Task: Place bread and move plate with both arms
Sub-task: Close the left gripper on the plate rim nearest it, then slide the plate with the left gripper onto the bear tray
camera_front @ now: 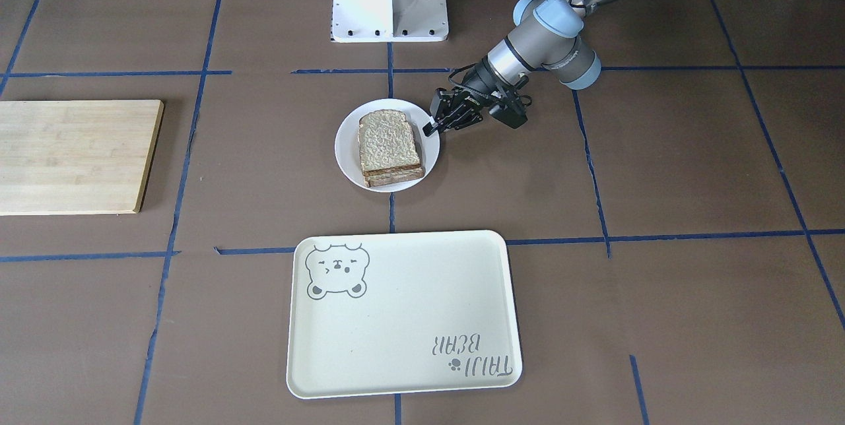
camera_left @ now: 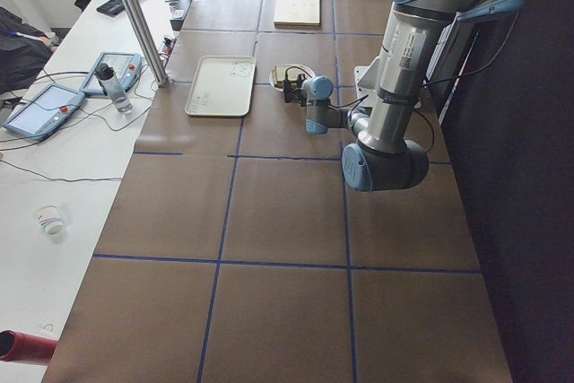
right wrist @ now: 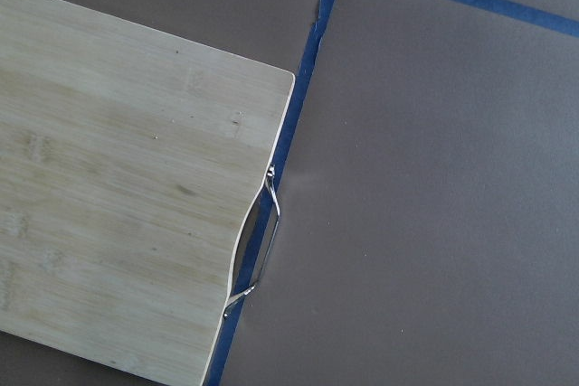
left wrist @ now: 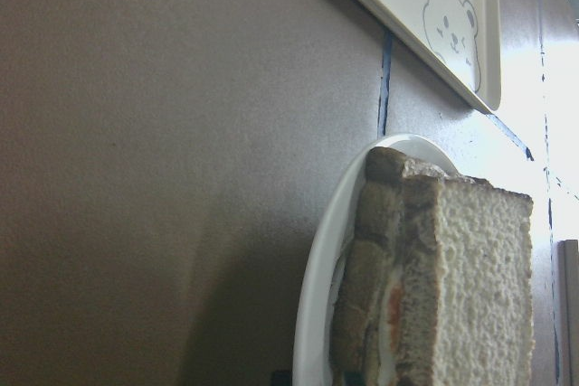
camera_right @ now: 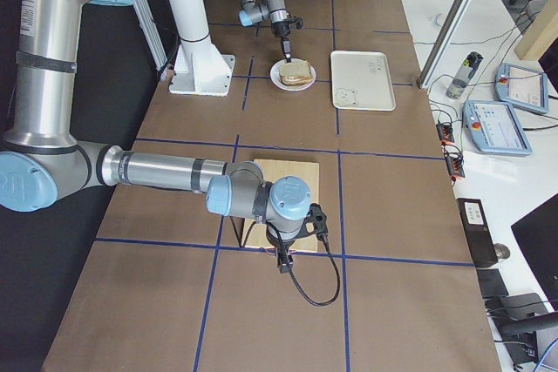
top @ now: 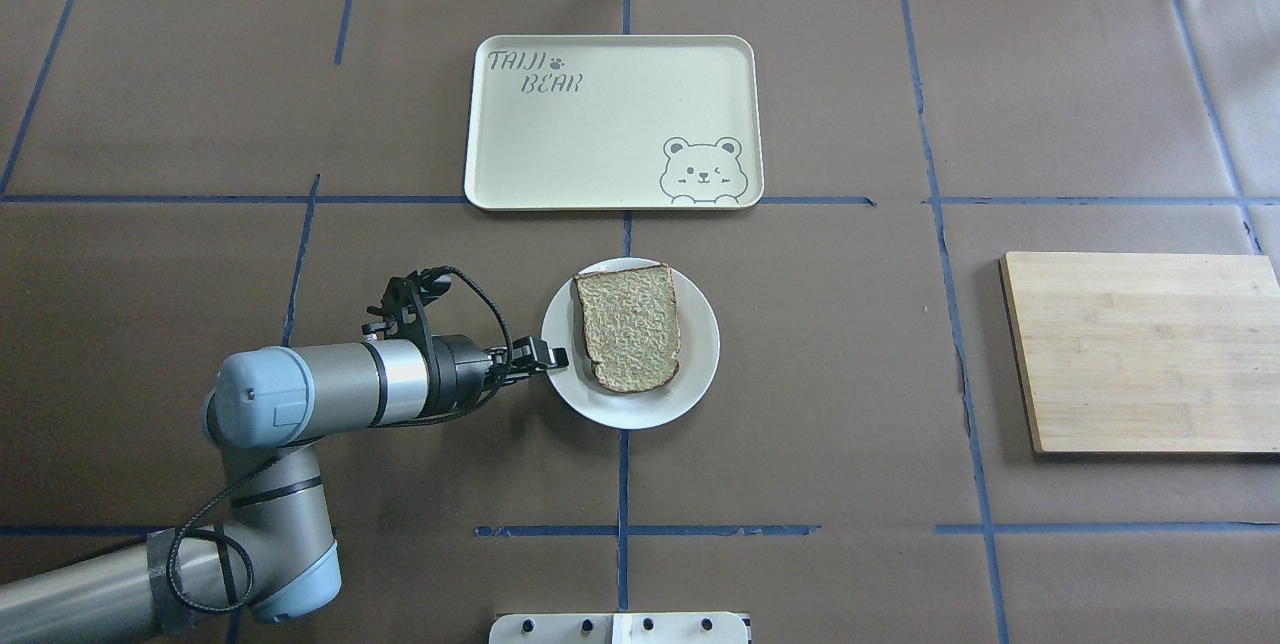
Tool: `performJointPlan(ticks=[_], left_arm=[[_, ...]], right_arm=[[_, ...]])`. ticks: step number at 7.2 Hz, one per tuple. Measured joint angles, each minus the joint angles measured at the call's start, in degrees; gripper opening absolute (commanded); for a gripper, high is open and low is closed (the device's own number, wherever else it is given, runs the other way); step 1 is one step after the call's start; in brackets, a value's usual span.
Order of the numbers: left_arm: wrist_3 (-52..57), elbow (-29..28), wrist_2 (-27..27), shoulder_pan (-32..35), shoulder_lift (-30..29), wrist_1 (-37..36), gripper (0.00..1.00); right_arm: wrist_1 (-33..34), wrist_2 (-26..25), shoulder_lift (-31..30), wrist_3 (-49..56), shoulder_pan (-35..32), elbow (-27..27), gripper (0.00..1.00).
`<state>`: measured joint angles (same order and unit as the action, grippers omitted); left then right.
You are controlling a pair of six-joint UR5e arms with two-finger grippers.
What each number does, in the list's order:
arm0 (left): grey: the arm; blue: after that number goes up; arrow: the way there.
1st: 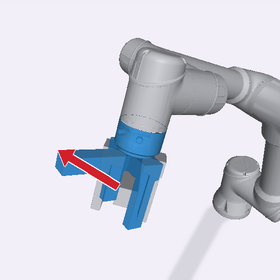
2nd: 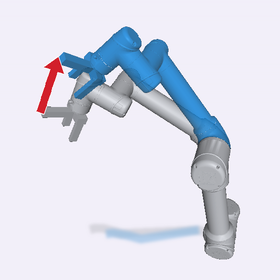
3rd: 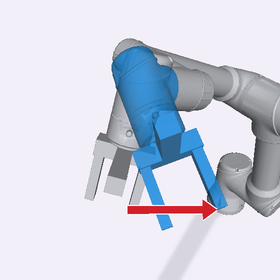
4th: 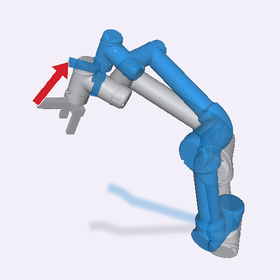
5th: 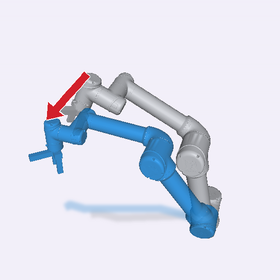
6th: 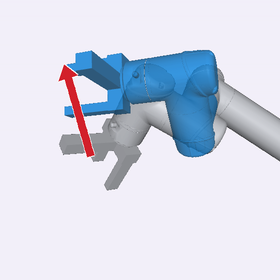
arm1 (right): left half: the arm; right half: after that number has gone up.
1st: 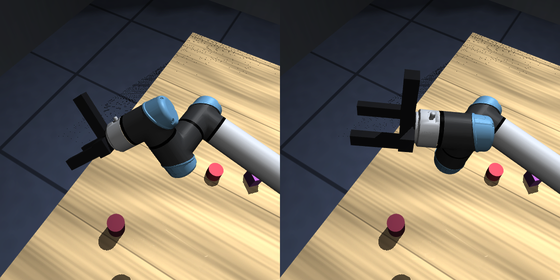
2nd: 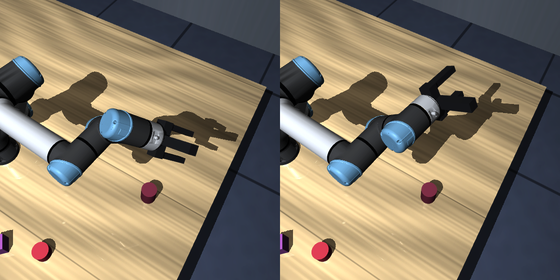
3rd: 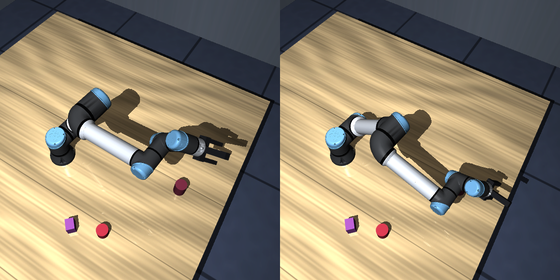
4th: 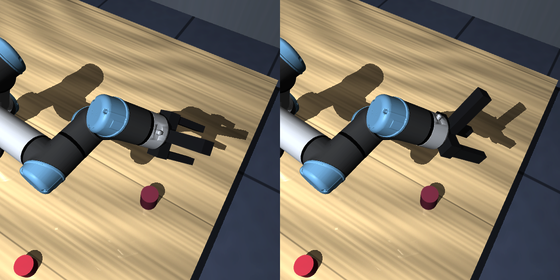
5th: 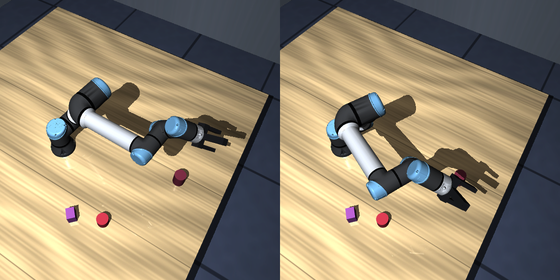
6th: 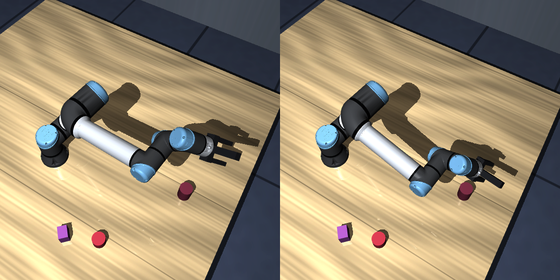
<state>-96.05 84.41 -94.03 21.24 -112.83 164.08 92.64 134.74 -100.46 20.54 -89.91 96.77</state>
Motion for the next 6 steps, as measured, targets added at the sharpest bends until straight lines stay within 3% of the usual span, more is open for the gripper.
performJointPlan(ticks=[3,6], left_arm=[[-4.7,0.3,0.8,0.2,0.1,4.3,0.02],[-10.7,0.1,6.4,0.8,-0.2,8.2,0.02]], right_arm=[[0.0,0.0,0.0,-0.2,0.0,0.1,1.0],[0.0,0.0,0.0,-0.2,0.0,0.1,1.0]])
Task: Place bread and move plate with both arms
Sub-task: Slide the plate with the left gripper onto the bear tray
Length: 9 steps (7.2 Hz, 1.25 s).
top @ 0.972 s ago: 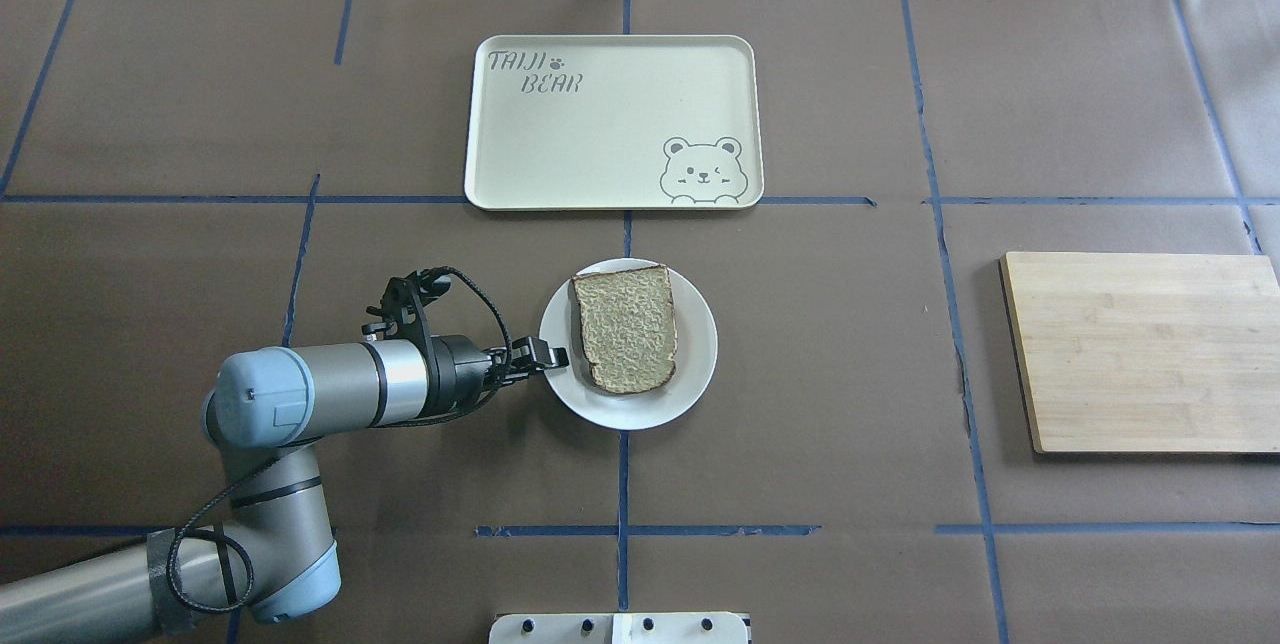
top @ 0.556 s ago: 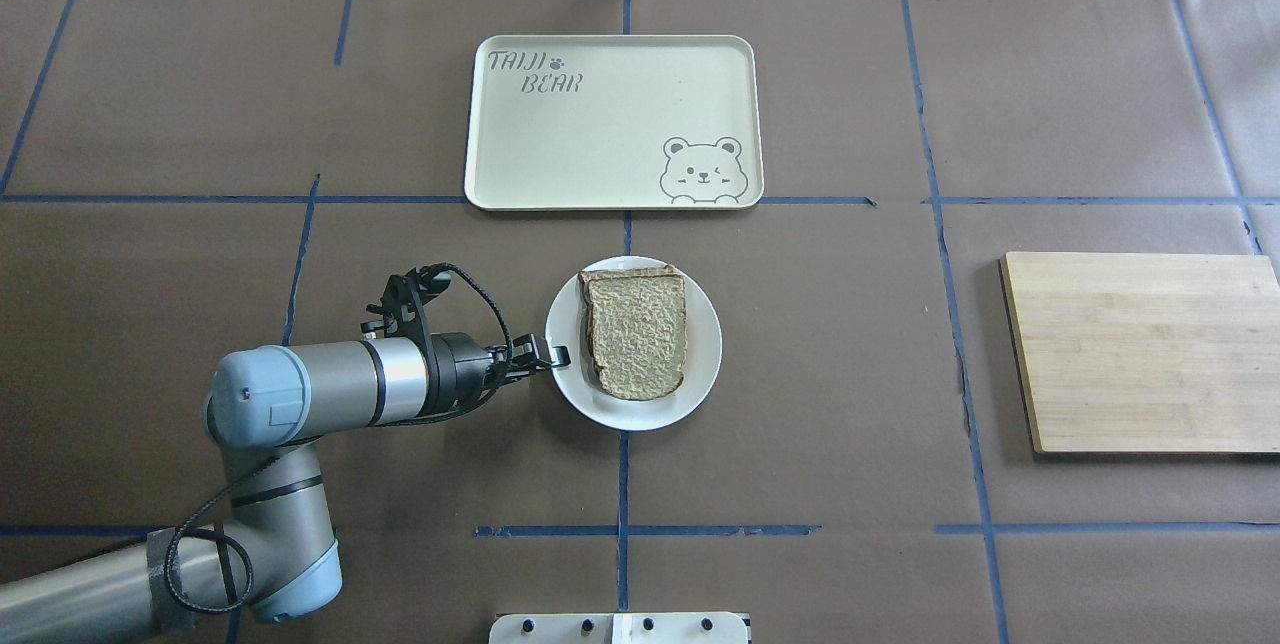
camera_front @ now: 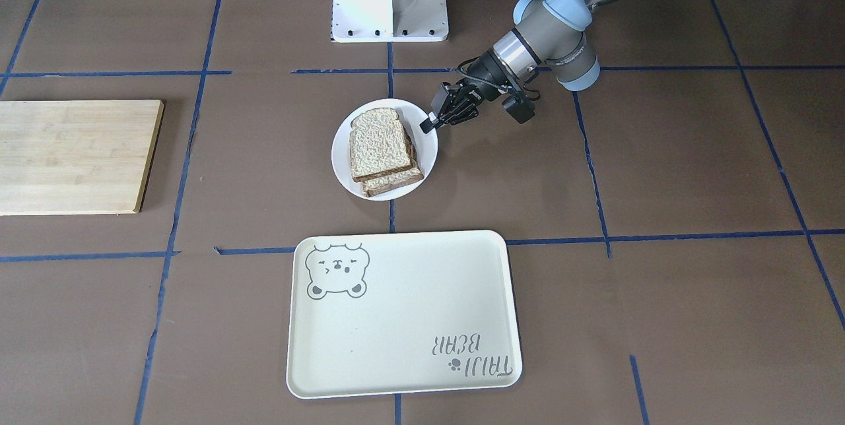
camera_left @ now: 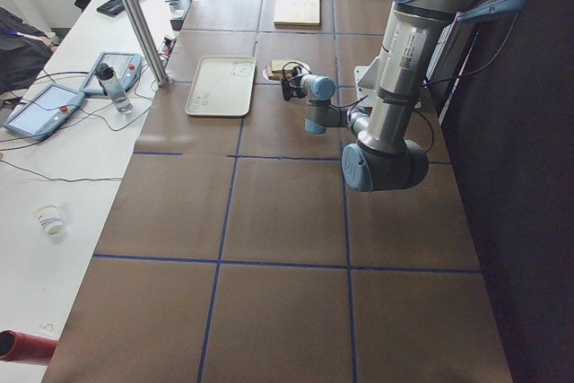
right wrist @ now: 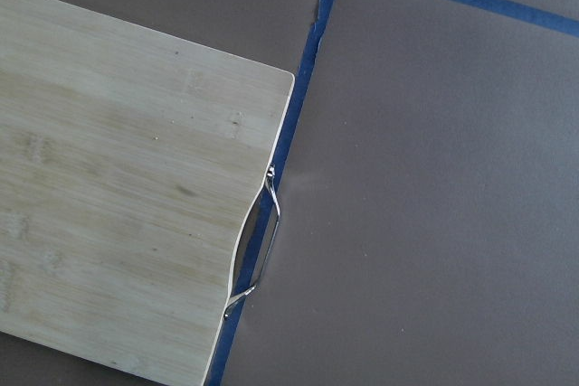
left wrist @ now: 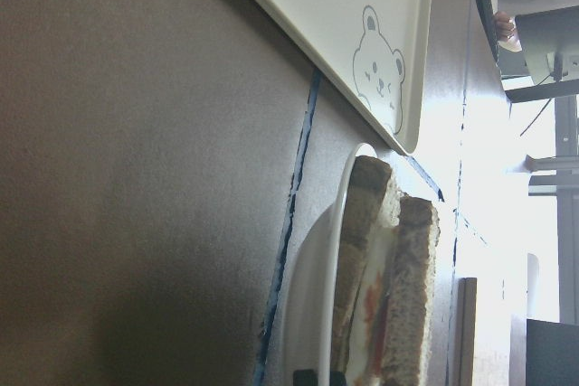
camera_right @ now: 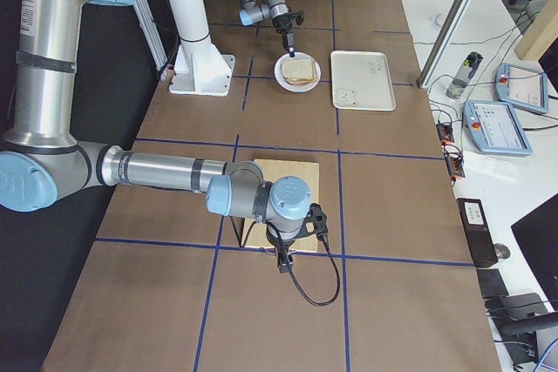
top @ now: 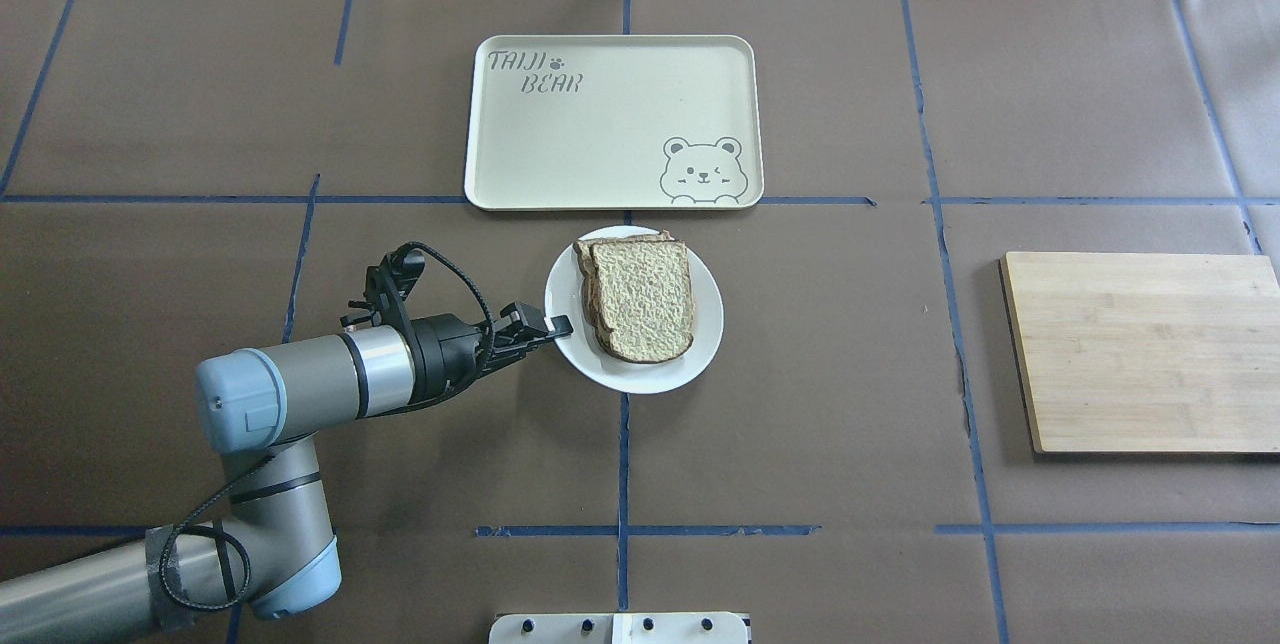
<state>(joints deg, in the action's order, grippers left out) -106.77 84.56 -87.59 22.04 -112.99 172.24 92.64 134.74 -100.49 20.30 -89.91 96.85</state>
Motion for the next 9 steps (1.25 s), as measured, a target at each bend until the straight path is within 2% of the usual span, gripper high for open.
performJointPlan(ticks=[2,3,7,8,9], left_arm=[[-4.6,-2.2,2.6,3.0,-2.5,0.4,0.02],[-6.4,-6.0,3.2,5.4,-5.5,0.5,0.02],[-12.0,-28.3,3.5,12.7,-19.3,1.0,0.04],[-12.3,-32.3,3.5,13.1,-21.5,1.2,0.08],[-12.4,-34.3,3.5,13.2,-22.5,1.6,0.3]], right_arm=[[0.0,0.0,0.0,0.0,0.0,0.0,1.0],[0.0,0.0,0.0,0.0,0.0,0.0,1.0],[0.0,0.0,0.2,0.0,0.0,-0.2,1.0],[0.0,0.0,0.3,0.0,0.0,-0.2,1.0],[0.0,0.0,0.3,0.0,0.0,-0.3,1.0]])
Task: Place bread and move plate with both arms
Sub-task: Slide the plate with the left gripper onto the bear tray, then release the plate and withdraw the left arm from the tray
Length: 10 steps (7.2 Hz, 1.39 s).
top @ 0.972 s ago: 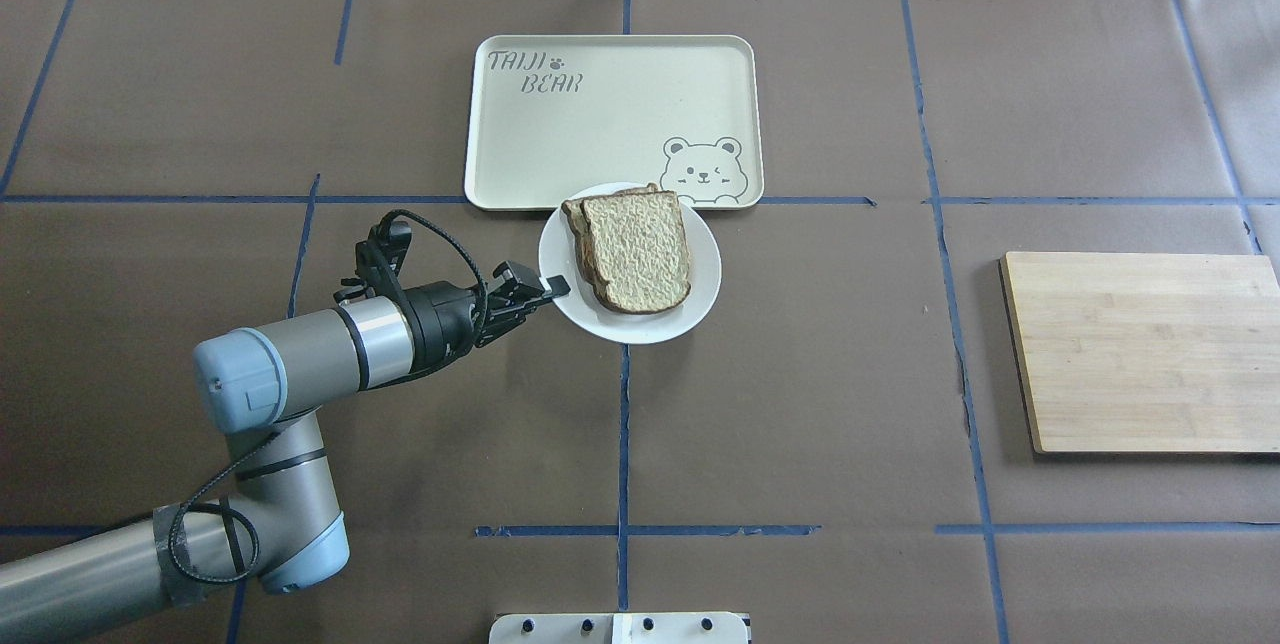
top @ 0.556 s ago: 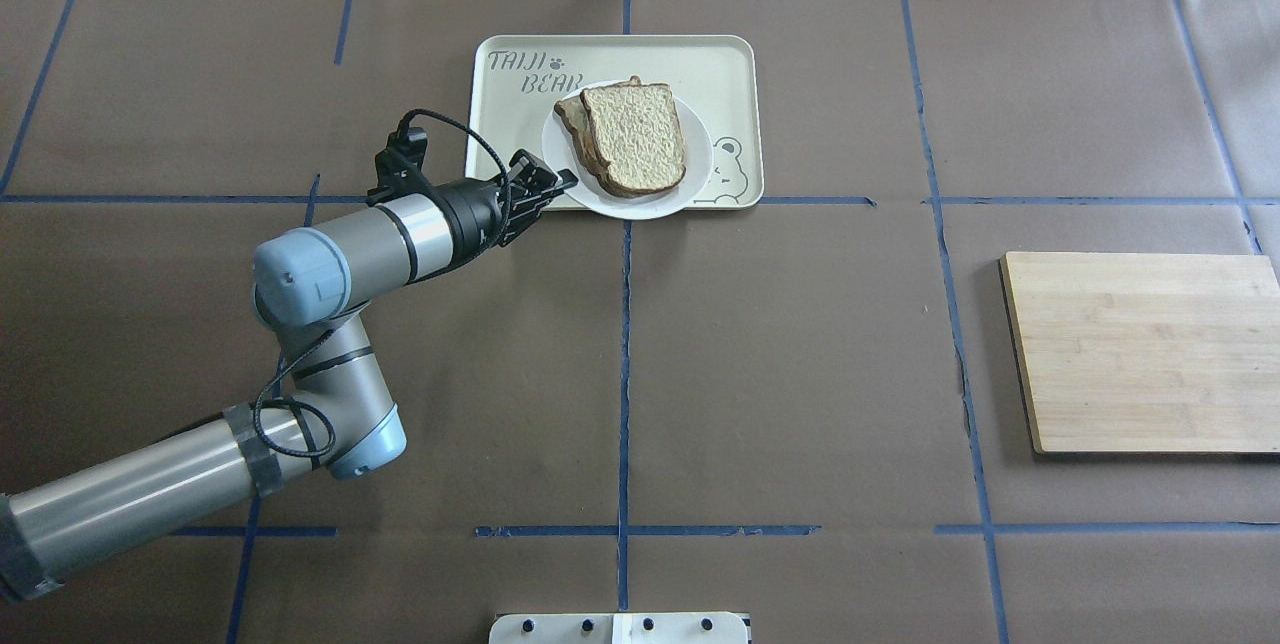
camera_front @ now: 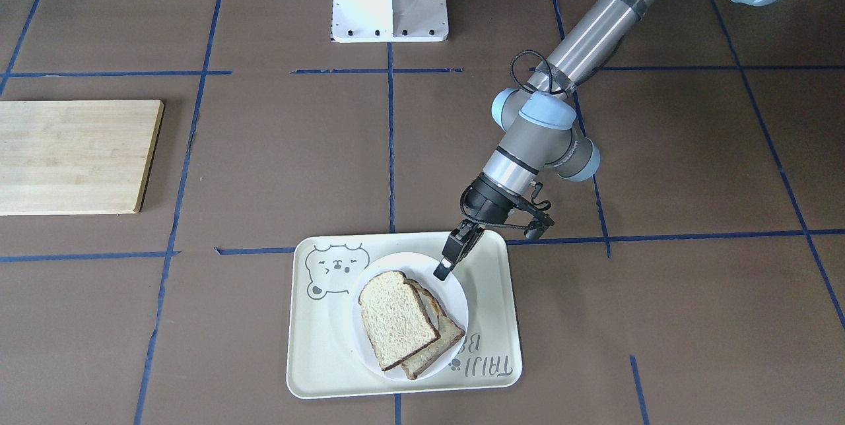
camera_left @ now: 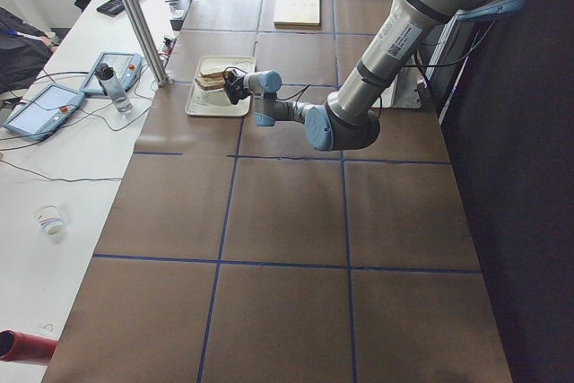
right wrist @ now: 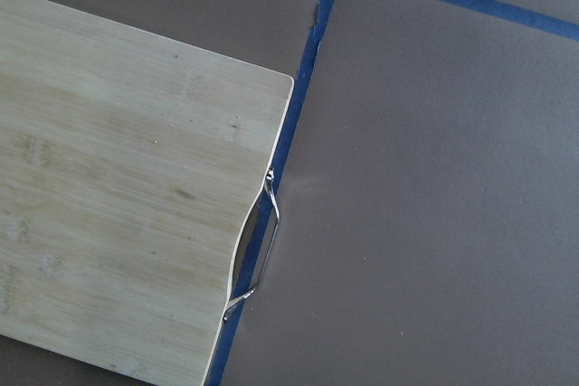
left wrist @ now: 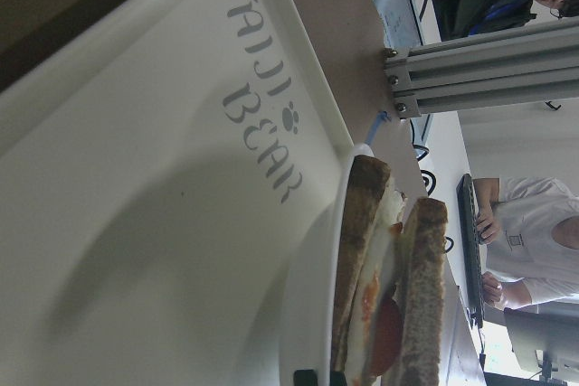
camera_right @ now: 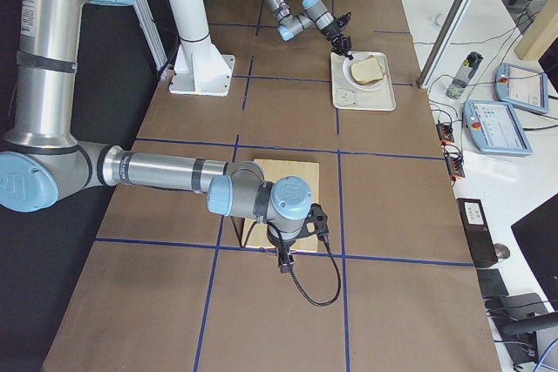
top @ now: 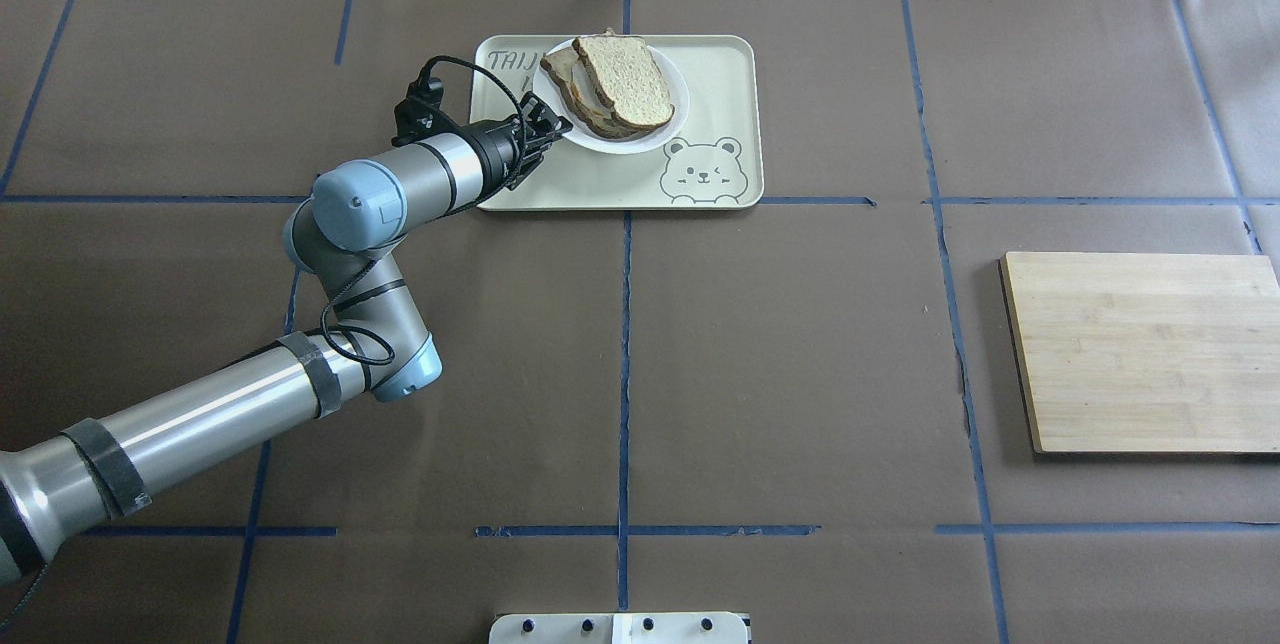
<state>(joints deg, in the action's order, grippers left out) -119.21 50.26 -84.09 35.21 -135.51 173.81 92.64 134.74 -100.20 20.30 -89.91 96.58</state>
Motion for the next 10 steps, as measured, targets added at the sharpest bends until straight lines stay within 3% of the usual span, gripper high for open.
performJointPlan(ticks=[1,2,4,6,8,10], left_arm=[[0.0,-0.9,-0.1,0.0,-0.4,0.1,0.76],[0.0,-1.1,-0.2,0.0,-0.5,0.1,1.0],[1.2,-0.3,-1.2,0.0,0.0,-0.1,1.0],[4.9,5.1,-7.2,1.3,3.0,-4.3,1.0],[11.9,19.3,-14.6,2.9,9.1,-18.0,1.0],[25.9,35.2,-21.2,4.0,14.2,-38.9,1.0]], right_arm=[[0.0,0.0,0.0,0.0,0.0,0.0,1.0],[0.0,0.0,0.0,0.0,0.0,-0.1,1.0],[0.0,0.0,0.0,0.0,0.0,-0.1,1.0],[0.0,0.3,0.0,0.0,0.0,-0.1,1.0],[0.0,0.4,-0.1,0.0,0.0,0.1,1.0],[0.0,0.4,-0.2,0.0,0.0,0.4,1.0]])
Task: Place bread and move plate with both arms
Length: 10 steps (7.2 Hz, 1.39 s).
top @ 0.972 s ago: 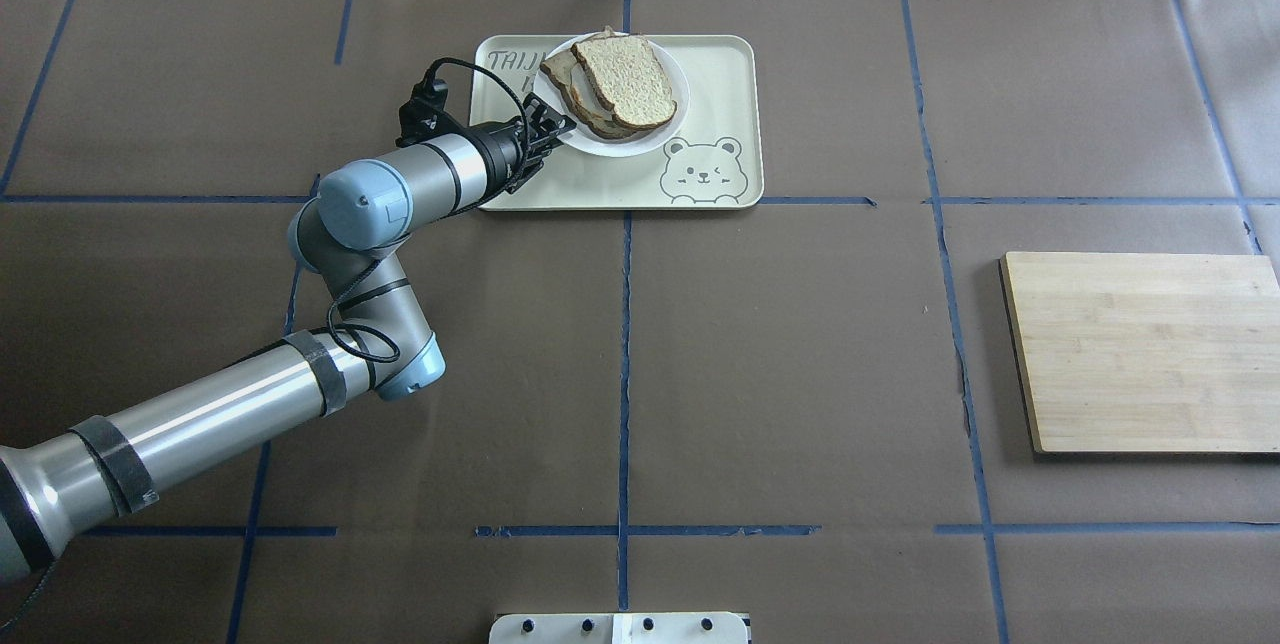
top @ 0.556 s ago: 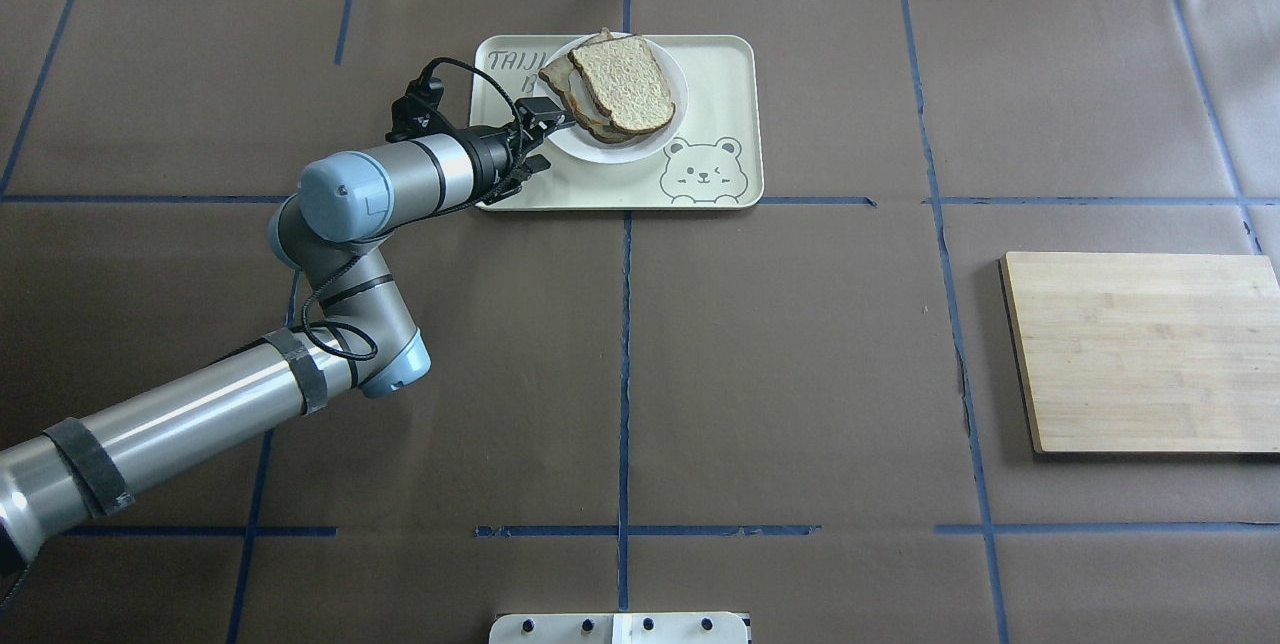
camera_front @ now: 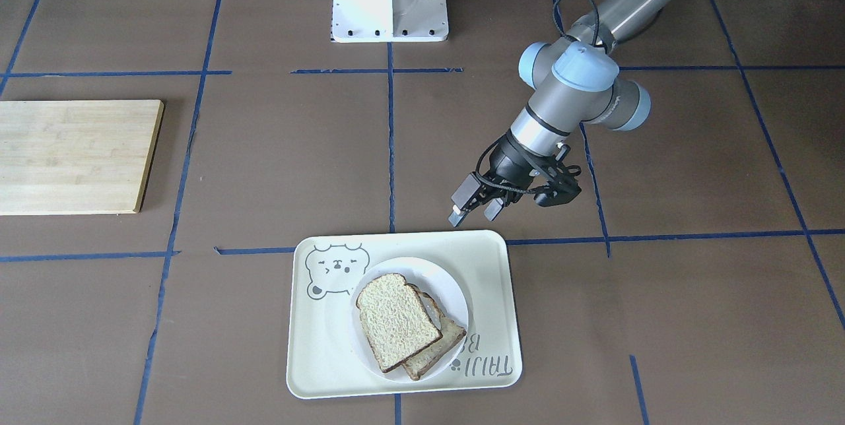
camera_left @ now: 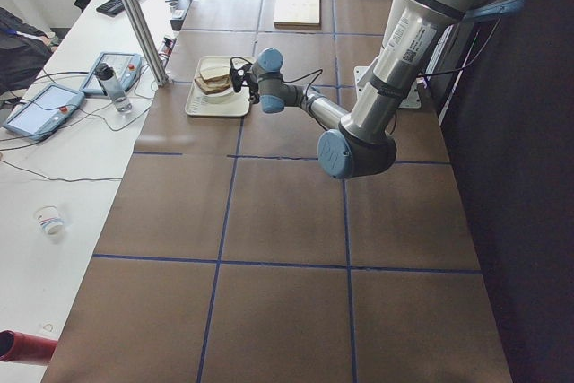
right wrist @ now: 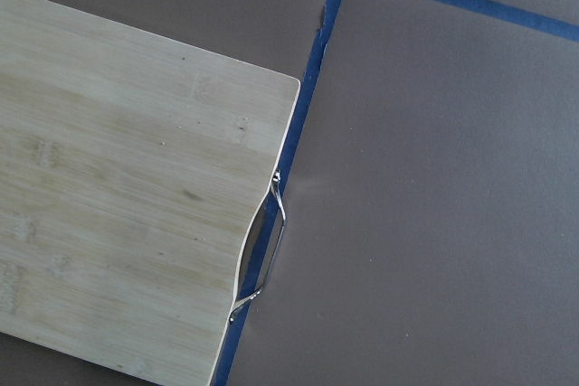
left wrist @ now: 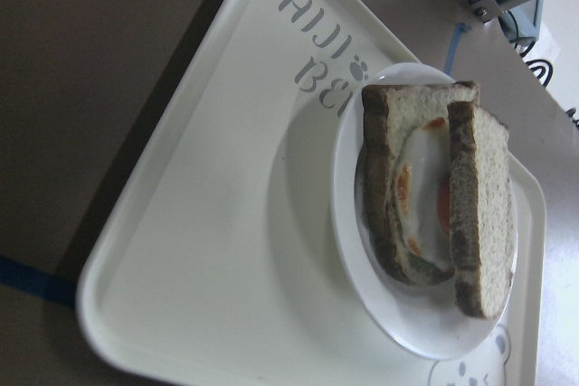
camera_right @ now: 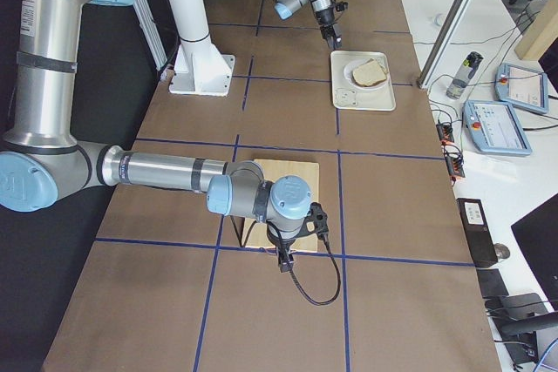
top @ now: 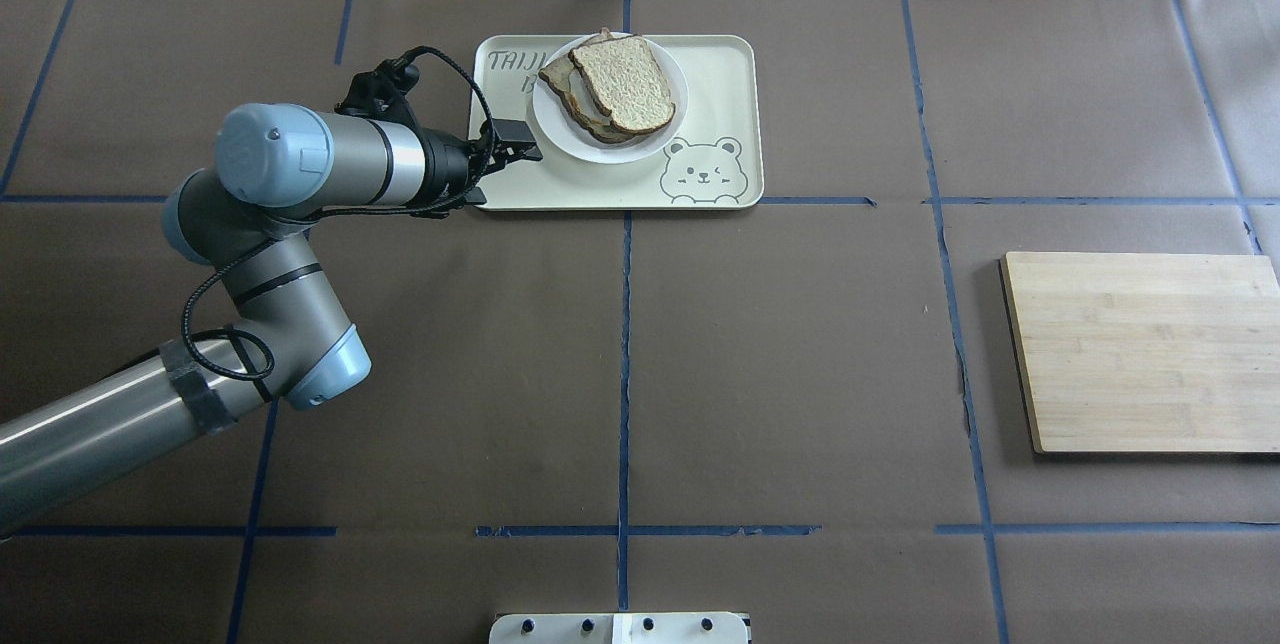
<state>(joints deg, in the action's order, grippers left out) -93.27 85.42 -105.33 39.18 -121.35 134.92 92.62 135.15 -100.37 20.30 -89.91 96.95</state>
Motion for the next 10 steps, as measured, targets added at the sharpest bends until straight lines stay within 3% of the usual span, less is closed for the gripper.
performJointPlan(ticks=[3,4,5,7,10], left_arm=[[28.2,21.1,-4.5,2.5,5.9,-34.0,1.0],[37.3,27.3,-4.8,3.9,9.4,-42.0,1.0],[44.7,31.8,-6.0,6.0,13.8,-46.1,1.0],[60.8,35.5,-12.8,14.7,23.2,-47.9,1.0],[87.4,30.8,-23.6,33.6,34.3,-48.5,1.0]], right_arm=[[0.0,0.0,0.0,-1.1,0.0,0.1,1.0],[-0.1,0.0,0.0,-1.3,0.0,0.1,1.0],[-0.1,0.0,0.0,-1.4,0.0,0.1,1.0],[-0.1,0.2,0.0,-1.4,0.0,0.2,1.0],[-0.1,0.5,0.0,-1.5,0.0,0.2,1.0]])
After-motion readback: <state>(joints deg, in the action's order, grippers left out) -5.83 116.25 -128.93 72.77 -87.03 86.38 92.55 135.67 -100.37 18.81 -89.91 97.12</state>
